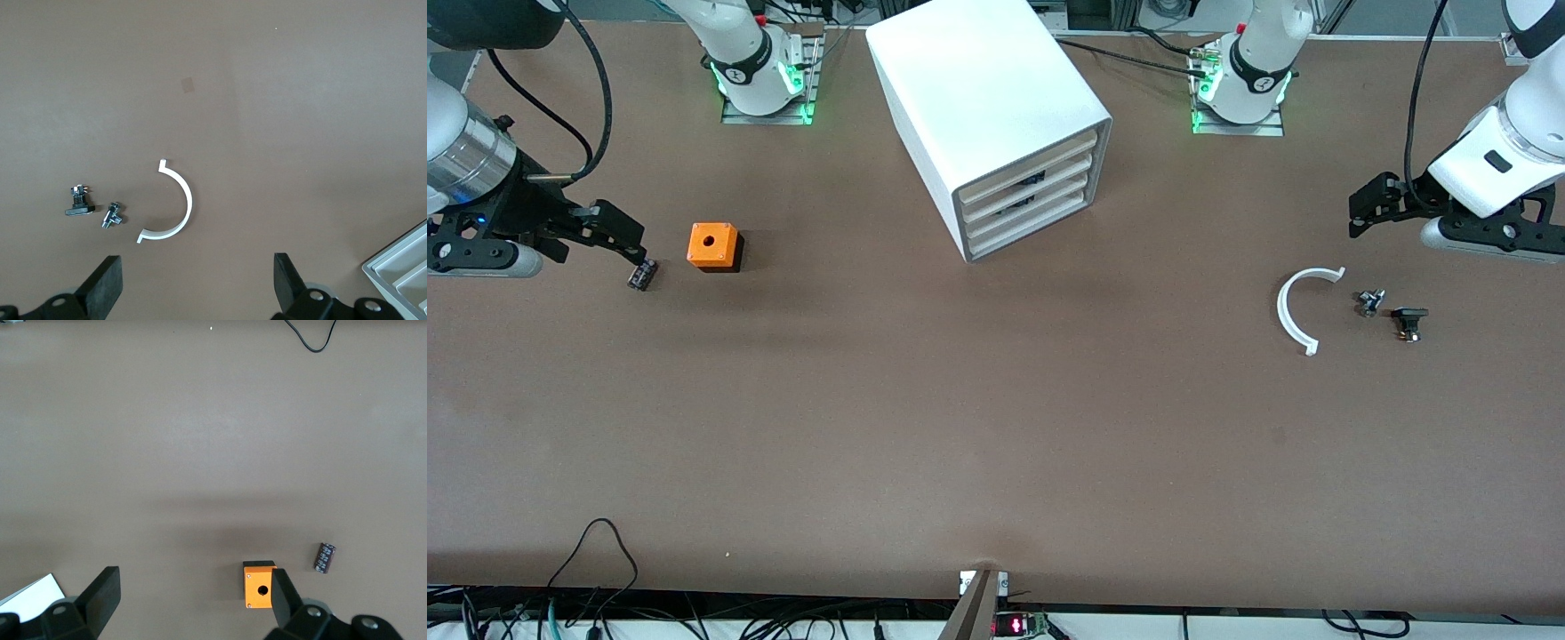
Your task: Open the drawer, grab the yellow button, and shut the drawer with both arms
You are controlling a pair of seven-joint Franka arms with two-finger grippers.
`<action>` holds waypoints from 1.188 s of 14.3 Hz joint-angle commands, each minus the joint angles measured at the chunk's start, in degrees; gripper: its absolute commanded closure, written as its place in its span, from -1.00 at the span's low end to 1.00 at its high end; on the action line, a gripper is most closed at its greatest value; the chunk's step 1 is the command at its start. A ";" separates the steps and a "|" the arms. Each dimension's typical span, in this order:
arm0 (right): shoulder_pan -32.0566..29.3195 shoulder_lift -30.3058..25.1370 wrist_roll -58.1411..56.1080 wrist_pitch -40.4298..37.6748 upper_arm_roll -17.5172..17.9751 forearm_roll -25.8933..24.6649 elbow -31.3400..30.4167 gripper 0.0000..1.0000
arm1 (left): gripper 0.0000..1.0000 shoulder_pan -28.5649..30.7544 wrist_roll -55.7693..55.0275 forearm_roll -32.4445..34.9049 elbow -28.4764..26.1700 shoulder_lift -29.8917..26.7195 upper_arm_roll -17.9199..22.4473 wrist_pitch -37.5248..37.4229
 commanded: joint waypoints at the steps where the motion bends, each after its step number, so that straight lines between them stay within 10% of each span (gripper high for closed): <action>1: 0.06 0.23 -0.82 -0.37 0.12 0.06 0.83 -1.00 | -1.00 -0.25 0.79 0.28 2.06 0.92 0.15 -1.47; 17: 1.55 4.10 -1.00 -1.33 0.21 0.06 -0.14 -1.00 | -1.00 -0.52 1.14 -1.99 3.11 0.92 0.06 -7.42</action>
